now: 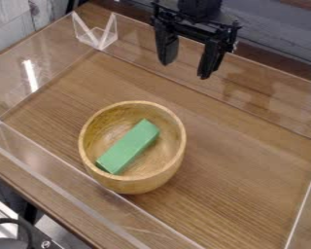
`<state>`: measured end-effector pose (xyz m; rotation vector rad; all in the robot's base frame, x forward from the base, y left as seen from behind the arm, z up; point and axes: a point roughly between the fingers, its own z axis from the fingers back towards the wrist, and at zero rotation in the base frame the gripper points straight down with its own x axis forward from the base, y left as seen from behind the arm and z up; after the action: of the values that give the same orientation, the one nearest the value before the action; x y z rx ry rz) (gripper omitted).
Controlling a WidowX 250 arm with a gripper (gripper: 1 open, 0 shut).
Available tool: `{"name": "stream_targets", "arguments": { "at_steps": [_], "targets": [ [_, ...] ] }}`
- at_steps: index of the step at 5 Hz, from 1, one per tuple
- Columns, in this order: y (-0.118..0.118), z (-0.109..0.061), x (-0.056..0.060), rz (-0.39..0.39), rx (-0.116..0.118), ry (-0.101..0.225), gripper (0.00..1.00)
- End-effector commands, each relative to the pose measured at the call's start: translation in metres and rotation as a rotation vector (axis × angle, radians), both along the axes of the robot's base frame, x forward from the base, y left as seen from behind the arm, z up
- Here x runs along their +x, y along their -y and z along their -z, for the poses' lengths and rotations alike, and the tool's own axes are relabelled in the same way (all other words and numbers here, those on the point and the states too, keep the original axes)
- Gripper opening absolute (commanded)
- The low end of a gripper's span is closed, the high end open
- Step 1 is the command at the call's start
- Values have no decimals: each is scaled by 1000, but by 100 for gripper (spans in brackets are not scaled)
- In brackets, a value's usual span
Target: Remove the green block from inside the brown bowl and put it on the table
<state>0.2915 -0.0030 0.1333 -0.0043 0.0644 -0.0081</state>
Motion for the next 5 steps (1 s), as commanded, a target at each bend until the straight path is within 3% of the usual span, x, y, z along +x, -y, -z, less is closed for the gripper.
{"name": "stream_targets", "arguments": {
  "at_steps": [1,2,3,5],
  "targets": [
    [-4,11,-18,30,5,-12,100],
    [-11,26,-47,67,14,-6,100],
    [-15,37,-60,91,19,13,100],
    [-7,51,-69,136,17,24,100]
  ]
}}
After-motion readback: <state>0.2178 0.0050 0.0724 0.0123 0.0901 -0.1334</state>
